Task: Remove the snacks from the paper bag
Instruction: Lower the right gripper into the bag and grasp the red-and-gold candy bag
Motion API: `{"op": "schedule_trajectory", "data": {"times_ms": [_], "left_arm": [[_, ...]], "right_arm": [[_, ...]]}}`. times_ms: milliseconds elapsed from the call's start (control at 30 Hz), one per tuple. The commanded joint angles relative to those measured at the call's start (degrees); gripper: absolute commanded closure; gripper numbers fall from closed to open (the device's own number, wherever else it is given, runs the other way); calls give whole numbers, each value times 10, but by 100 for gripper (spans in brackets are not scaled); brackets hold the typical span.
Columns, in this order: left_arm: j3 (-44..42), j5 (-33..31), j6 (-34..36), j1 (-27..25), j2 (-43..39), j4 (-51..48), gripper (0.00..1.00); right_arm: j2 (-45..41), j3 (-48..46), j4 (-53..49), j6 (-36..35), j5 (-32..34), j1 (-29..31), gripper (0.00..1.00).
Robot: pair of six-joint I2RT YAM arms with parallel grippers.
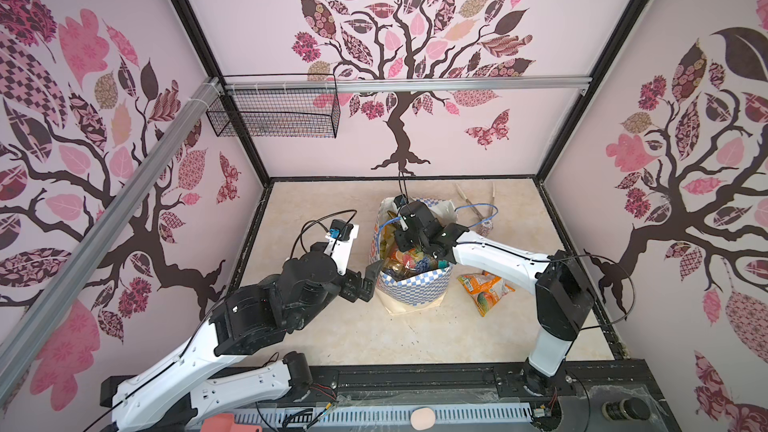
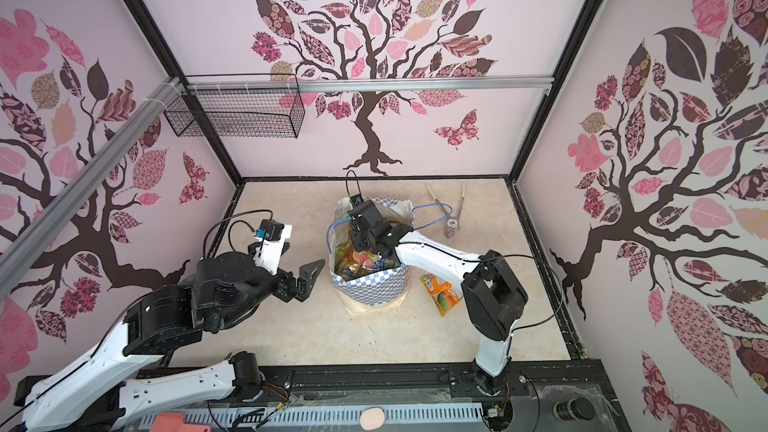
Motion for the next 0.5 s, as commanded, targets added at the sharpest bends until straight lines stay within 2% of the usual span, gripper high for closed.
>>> {"op": "schedule_trajectory", "data": {"times_ms": [0,333,467], "left_arm": [[-7,4,-1,2,-3,-1,2],[-8,6,-5,2,-1,-2,2],[2,28,0,2,11,-3,2]], "right_arm": [[-50,10,3,24,-9,-5,100],[-106,31,15,61,-16,-8,100],[-122,48,9,76,-12,-8,100]]}}
